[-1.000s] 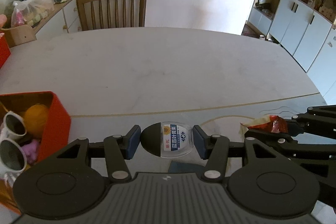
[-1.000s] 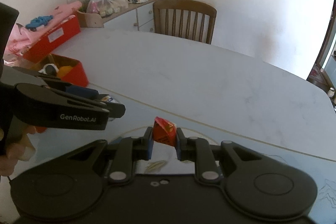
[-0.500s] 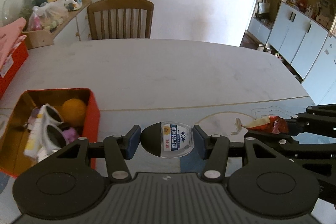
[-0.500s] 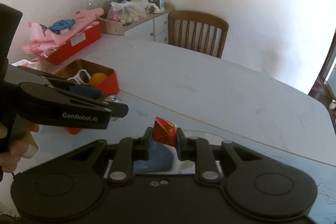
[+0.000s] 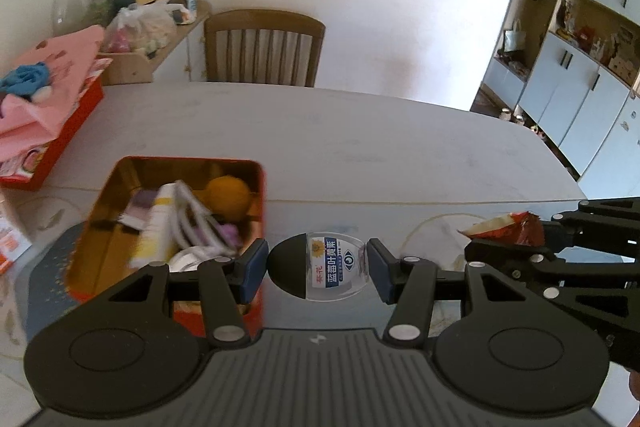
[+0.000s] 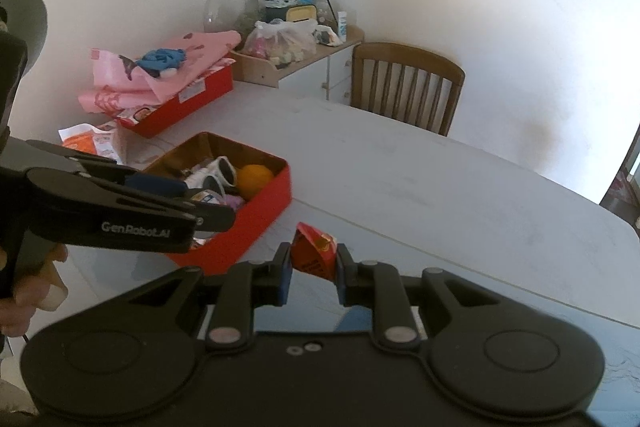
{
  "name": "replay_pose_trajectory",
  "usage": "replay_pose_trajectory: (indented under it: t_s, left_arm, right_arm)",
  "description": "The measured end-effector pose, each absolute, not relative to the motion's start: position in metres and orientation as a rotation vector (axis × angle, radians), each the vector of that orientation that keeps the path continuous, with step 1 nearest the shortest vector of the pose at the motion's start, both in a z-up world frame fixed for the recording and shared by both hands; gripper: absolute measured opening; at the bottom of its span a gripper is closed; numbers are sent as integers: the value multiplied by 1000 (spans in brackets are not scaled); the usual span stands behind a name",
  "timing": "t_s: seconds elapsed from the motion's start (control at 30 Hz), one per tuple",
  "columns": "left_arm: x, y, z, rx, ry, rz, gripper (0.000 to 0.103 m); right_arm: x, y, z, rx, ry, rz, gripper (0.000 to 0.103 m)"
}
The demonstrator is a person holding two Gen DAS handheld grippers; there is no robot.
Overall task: Organize rigid objects
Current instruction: 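Carry the roll-on bottle in the left gripper and red wrapper in the right over the tin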
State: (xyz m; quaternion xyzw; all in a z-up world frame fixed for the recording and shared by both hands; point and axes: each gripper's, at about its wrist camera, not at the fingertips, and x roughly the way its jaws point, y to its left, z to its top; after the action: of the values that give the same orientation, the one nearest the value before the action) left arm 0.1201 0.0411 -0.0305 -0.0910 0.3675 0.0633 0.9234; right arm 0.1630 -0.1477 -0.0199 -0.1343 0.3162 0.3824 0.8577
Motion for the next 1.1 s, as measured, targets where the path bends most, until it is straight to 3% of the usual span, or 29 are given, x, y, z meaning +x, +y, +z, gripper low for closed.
replay_pose_trajectory:
  t_s: [0.47,1.1]
  left_arm:
    - [85,110,-28,-199,747,178,53]
    - [112,182,-74,-157,822,225,53]
  right_arm:
    - [142,-83,-20,-289,679,819,21]
    - [202,-2,-59,-285,771,767,22]
